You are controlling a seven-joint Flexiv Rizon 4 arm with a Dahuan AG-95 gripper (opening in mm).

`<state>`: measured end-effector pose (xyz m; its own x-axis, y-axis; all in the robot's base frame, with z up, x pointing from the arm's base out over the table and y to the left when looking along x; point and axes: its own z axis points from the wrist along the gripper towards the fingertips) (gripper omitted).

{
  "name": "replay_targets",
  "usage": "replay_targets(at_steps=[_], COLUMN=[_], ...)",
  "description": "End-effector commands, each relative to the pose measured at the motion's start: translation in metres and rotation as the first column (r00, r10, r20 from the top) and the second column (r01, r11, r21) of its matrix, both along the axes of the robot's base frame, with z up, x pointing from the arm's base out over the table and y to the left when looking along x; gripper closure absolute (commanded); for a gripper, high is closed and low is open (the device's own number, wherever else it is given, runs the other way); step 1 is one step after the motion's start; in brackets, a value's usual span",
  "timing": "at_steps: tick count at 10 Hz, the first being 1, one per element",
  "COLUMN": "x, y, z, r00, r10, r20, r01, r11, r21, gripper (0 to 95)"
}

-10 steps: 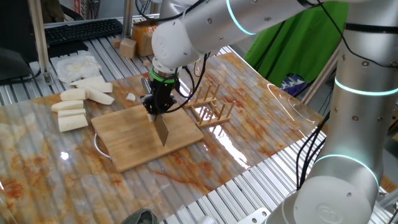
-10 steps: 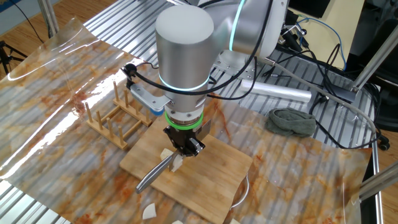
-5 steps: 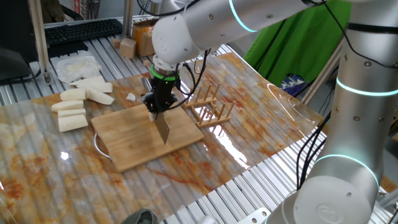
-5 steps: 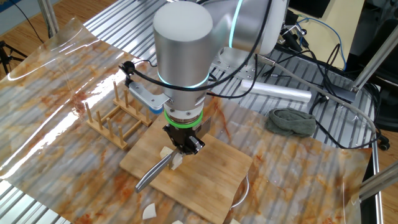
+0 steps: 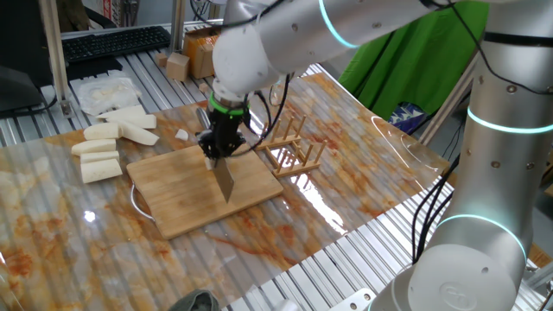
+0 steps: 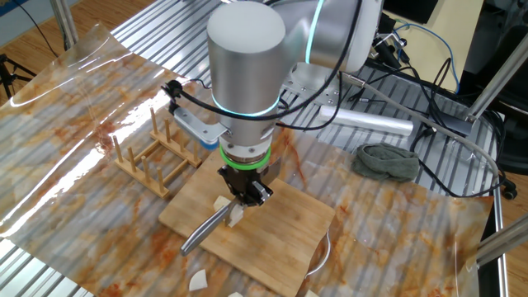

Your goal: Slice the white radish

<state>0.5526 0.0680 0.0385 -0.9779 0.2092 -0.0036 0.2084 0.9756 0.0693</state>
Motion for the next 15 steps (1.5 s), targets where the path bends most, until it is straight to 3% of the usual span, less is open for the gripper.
replay_targets(at_steps=[1, 2, 4, 5, 6, 10, 12, 15], x=[0.001, 0.0, 0.0, -0.001, -0.002, -0.005, -0.007, -0.011], y=[0.001, -0.001, 0.0, -0.001, -0.002, 0.001, 0.002, -0.002], z=[-0.009, -0.002, -0.005, -0.001, 0.006, 0.014, 0.023, 0.033], r00=[1.0, 1.0, 1.0, 1.0, 1.0, 0.999, 0.999, 0.998], r10=[-0.003, 0.0, -0.003, 0.002, 0.0, -0.018, -0.036, -0.041], r20=[-0.003, -0.022, -0.017, -0.031, -0.028, -0.03, -0.036, -0.046], r01=[0.003, 0.0, 0.003, -0.002, 0.0, 0.018, 0.037, 0.042], r11=[1.0, 1.0, 1.0, 1.0, 1.0, 1.0, 0.999, 0.999], r21=[0.004, 0.008, 0.006, -0.009, 0.002, 0.004, 0.02, 0.022], gripper=[95.0, 95.0, 95.0, 95.0, 95.0, 95.0, 95.0, 95.0])
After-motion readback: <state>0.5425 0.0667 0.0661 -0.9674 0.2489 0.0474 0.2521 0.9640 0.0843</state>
